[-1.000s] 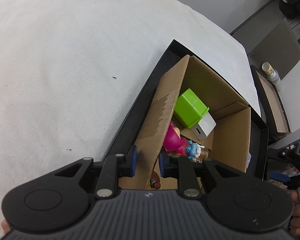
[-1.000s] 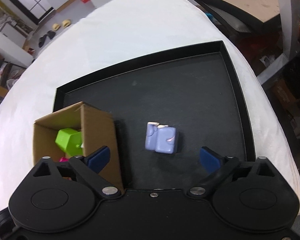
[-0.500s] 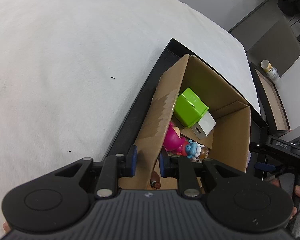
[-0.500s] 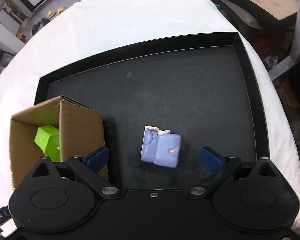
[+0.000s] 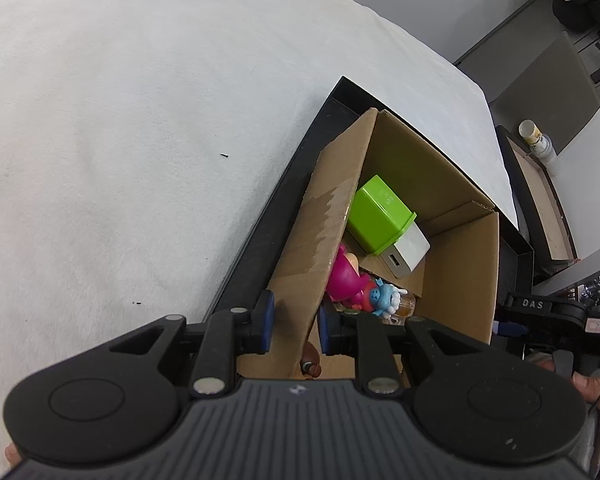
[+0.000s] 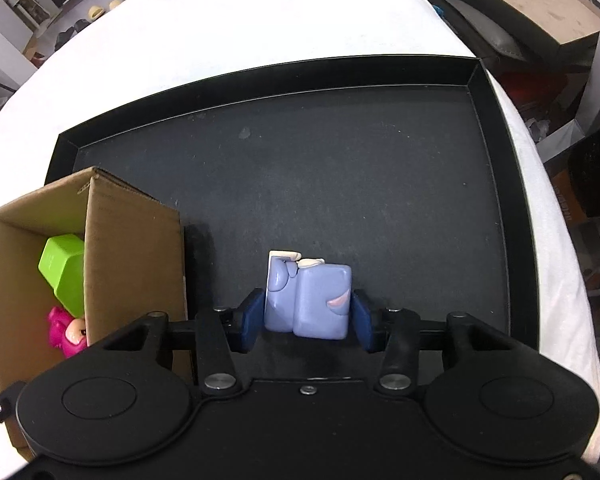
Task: Organize rigid objects
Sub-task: 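Move the right tool to the lavender block figure and grasp it, then carry the lavender block figure into the box with the right tool and release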
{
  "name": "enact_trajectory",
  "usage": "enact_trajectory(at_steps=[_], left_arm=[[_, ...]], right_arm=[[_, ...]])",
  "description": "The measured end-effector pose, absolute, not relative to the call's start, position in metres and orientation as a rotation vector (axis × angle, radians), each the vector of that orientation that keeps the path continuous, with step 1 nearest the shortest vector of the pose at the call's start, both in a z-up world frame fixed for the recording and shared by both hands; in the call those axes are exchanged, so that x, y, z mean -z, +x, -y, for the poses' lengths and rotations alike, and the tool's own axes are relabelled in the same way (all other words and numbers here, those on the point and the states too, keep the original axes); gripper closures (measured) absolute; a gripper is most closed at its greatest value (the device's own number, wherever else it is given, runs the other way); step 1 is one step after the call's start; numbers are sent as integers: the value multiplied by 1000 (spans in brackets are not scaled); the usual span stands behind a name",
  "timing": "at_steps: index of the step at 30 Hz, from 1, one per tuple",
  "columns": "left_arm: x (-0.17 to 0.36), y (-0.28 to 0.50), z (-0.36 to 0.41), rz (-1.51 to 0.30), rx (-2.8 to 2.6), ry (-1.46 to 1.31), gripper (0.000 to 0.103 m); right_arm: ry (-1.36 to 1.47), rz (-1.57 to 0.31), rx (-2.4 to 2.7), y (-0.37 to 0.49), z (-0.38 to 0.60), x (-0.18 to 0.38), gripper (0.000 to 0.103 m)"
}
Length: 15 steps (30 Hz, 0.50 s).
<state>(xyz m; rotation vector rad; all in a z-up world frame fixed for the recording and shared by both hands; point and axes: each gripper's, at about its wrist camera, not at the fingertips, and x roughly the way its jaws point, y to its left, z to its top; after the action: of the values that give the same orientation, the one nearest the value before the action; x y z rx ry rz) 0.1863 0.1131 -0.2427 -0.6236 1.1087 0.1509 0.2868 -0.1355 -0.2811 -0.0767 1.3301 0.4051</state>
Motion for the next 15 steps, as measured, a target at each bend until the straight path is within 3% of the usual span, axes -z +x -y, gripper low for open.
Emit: enact_trajectory(at_steps=[15], left_arm=[[237, 183, -111, -1099, -161, -618, 83]], right_arm=[[-21, -1283, -426, 271, 152, 244, 59]])
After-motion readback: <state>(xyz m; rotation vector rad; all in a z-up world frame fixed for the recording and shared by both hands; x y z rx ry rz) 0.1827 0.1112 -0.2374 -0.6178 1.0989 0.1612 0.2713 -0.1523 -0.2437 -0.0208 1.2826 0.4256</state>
